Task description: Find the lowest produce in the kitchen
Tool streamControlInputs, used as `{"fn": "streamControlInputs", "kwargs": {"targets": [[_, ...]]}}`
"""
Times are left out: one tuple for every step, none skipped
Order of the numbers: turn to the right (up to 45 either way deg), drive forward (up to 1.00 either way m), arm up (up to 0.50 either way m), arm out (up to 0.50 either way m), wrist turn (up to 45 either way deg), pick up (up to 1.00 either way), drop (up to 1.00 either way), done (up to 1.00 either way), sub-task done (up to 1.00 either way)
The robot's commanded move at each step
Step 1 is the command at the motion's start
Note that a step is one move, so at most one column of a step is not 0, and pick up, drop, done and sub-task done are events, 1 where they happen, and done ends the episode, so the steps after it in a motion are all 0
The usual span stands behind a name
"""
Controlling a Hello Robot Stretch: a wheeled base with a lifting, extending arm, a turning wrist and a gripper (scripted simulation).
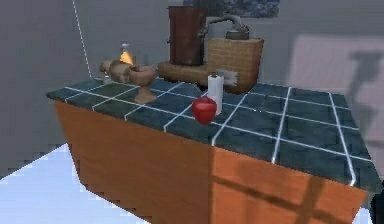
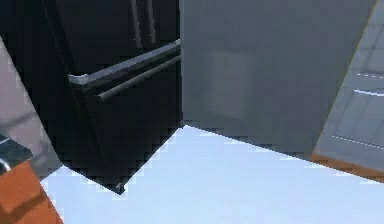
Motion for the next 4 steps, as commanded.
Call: {"fn": "streamControlInputs", "kwargs": {"targets": [[0.0, 0.10, 0.00, 0.00, 0.0, 0.00, 0.00, 0.00, 0.00], [-45.0, 0.00, 0.00, 0.00, 0.0, 0.00, 0.00, 0.00, 0.00], [-45.0, 0.00, 0.00, 0.00, 0.0, 0.00, 0.00, 0.00, 0.00], [-45.0, 0.00, 0.00, 0.00, 0.0, 0.00, 0.00, 0.00, 0.00]]}}
